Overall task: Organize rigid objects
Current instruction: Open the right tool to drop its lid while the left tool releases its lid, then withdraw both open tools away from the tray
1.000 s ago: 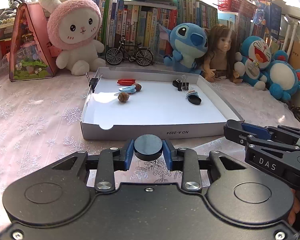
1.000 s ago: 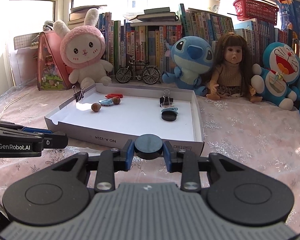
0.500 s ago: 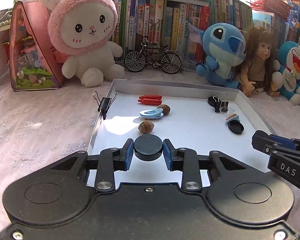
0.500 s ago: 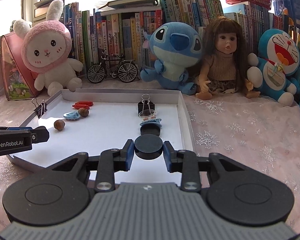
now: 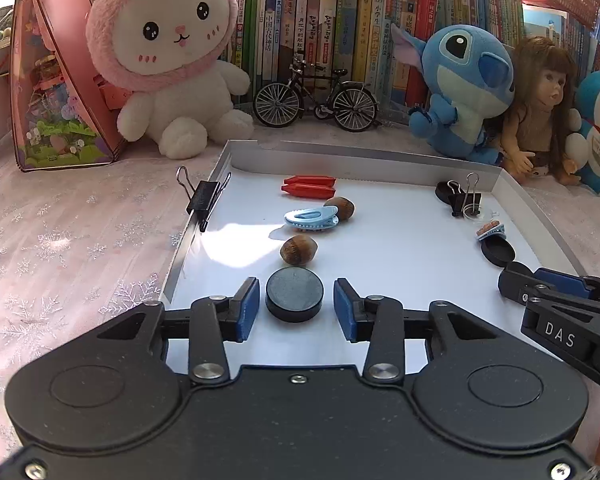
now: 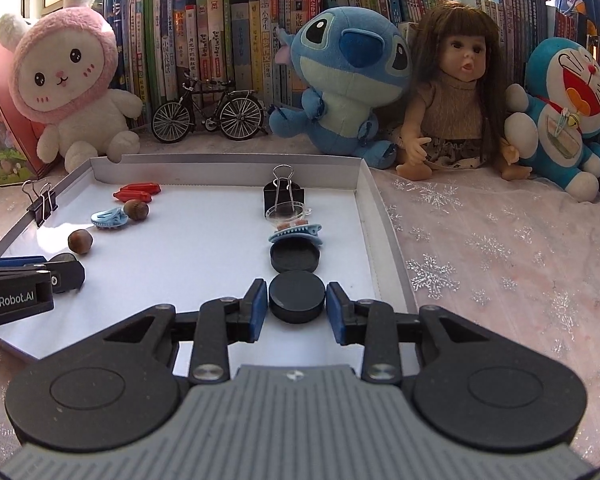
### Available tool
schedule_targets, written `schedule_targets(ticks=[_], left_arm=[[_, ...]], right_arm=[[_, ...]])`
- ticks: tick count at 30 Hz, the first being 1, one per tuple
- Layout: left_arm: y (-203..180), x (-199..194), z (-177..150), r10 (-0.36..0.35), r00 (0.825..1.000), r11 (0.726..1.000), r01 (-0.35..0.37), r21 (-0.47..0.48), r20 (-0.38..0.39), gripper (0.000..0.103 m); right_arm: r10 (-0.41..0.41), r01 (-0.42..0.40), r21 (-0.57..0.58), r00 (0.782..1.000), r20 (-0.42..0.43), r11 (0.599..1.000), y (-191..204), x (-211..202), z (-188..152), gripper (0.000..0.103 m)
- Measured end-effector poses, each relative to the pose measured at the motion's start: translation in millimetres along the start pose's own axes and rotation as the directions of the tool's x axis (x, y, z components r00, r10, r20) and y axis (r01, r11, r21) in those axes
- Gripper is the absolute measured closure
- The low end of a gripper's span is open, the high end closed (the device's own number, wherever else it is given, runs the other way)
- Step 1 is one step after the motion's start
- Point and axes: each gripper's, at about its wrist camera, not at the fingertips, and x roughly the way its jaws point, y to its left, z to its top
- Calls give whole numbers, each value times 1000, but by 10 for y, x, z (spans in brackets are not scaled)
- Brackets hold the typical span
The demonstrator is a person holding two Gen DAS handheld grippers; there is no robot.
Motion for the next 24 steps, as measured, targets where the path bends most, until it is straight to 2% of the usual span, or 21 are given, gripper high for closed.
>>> schedule_targets(ticks=[2, 4, 7, 9, 13, 18, 24], left_arm=[[16, -82, -16, -8, 1000, 1000, 8, -7, 6, 51], [29, -190, -52, -15, 1000, 1000, 15, -3, 19, 40], [50, -426, -155, -20, 999, 1000, 20, 15, 49, 31], [63, -573, -239, -30, 997, 999, 28, 21, 65, 28], [62, -855, -435, -27, 994, 999, 22, 48, 109, 25], [123, -1011, -621, -30, 996, 999, 29, 20, 88, 22], [126, -852, -796, 8, 1000, 999, -8, 36, 17, 21]], right_arm=[[4, -4, 7, 1000, 18, 1000, 0, -71, -9, 37], [1, -1, -6, 999, 48, 1000, 19, -178, -47, 34], [-2, 6, -36, 995, 99, 999, 69, -403, -143, 23], [-1, 8, -54, 992, 130, 999, 101, -567, -223, 18], [-9, 25, -82, 983, 185, 996, 152, -894, -424, 14], [-3, 19, -100, 988, 152, 995, 146, -1027, -619, 11], [-17, 23, -96, 998, 65, 995, 144, -885, -776, 11]])
